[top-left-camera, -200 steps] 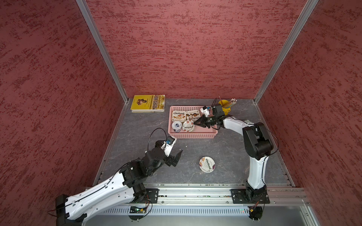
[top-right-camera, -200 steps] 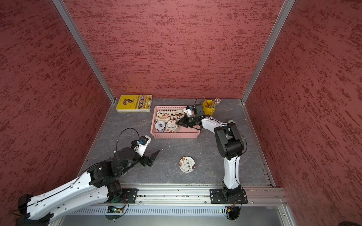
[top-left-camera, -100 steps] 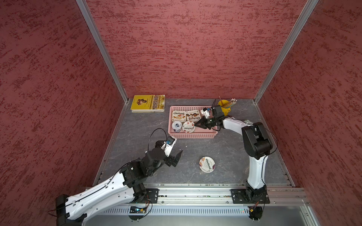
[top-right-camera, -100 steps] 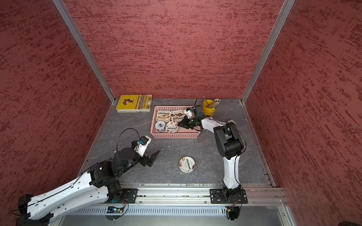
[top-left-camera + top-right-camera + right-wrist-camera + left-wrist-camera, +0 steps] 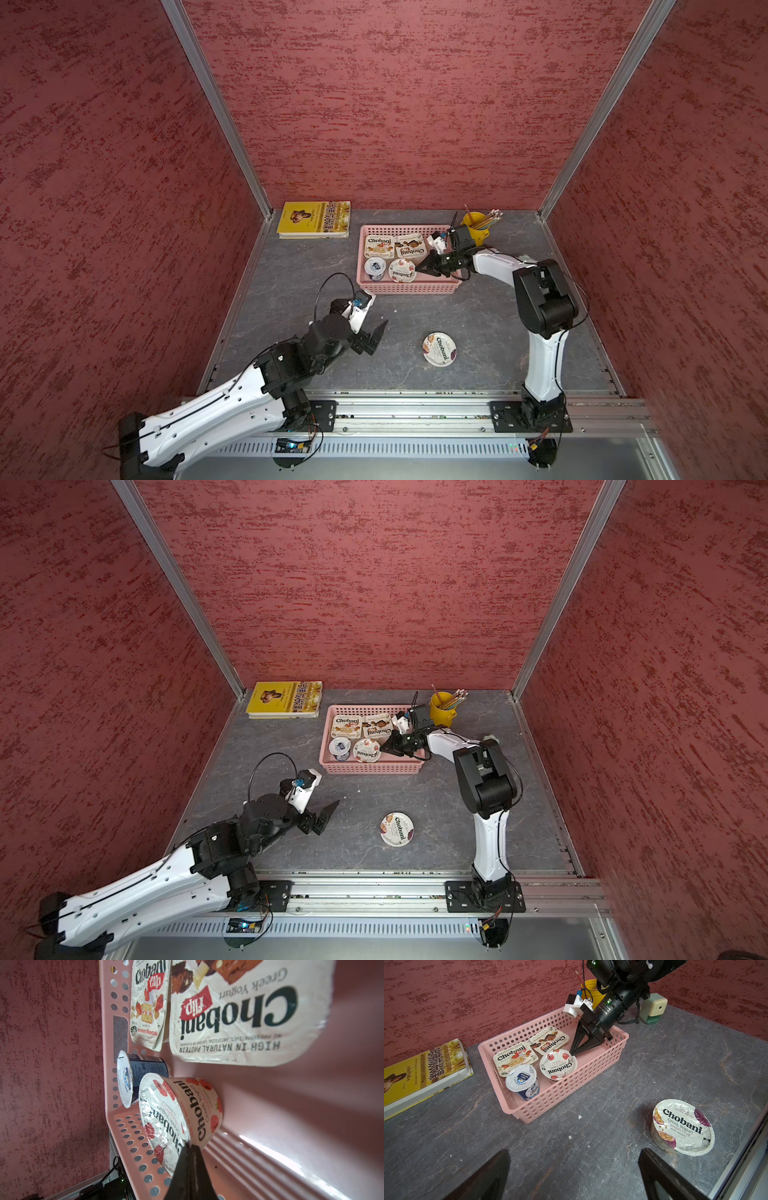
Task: Put the yogurt in the basket
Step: Place the yogurt in the basket.
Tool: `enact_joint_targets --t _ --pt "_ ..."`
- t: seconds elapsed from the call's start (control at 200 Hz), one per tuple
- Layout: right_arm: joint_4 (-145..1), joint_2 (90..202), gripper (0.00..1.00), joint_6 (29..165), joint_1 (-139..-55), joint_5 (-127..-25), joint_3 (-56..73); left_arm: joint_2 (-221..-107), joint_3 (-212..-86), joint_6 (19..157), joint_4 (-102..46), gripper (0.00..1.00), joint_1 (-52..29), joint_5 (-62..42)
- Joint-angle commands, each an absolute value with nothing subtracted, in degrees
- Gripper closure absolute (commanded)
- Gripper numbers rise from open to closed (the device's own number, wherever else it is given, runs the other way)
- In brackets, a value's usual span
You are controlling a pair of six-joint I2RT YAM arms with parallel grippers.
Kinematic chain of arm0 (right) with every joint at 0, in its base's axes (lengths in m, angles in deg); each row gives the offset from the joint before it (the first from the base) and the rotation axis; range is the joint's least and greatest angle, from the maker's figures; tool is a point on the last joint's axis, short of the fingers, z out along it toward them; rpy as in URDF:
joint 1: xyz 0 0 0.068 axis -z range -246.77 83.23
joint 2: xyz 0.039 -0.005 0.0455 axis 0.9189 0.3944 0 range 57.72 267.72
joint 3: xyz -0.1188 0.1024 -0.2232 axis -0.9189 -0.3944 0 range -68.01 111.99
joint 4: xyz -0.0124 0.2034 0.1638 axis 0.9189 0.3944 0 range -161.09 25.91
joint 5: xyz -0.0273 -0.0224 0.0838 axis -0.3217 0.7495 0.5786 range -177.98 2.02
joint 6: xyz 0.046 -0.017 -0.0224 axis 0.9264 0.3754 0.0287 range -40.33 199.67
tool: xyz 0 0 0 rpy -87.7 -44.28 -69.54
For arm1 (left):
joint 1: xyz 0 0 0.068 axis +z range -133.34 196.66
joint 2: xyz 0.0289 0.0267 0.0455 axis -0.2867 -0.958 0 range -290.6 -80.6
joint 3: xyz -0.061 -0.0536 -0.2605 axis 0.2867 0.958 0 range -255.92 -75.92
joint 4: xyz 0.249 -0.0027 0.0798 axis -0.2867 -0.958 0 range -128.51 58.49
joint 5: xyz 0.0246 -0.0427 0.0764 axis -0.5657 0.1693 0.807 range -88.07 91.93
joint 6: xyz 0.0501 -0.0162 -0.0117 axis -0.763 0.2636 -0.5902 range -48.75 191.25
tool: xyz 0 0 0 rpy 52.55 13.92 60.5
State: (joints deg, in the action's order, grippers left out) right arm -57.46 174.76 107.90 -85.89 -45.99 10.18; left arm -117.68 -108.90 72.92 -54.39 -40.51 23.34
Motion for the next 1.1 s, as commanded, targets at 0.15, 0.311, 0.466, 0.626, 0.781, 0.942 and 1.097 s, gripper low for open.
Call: enact_joint_targets --t 0.15,0.311,0.466,0.626,0.781,0.942,1.097 --pt "-55.8 175.05 0.81 106.67 -85.52 -47.11 11.26 -117.6 -108.45 72.98 -53.29 0.0 -40.12 22.84" --pt "-55.85 174.4 0.71 106.69 -85.56 -46.94 11.48 -117.76 -108.62 72.95 -52.98 0.0 -40.12 22.51" --pt "-55.8 173.54 0.66 106.99 -85.55 -46.76 11.94 -118.0 -108.61 72.88 -52.69 0.0 -40.11 22.47" --pt "-54.86 171.03 0.63 106.77 -85.56 -46.94 12.32 -118.12 -108.66 72.92 -52.61 0.0 -40.12 22.36" --pt "-53.26 166.2 0.61 106.15 -85.54 -47.86 12.07 -118.04 -108.55 72.83 -52.63 0.0 -40.11 22.24" --pt "-51.45 159.35 0.6 105.44 -85.58 -49.89 9.67 -117.91 -108.54 72.67 -52.51 0.0 -40.05 22.24" --pt "-50.23 151.66 0.59 105.59 -85.54 -51.62 3.94 -118.03 -108.41 72.67 -51.58 0.0 -40.03 22.5"
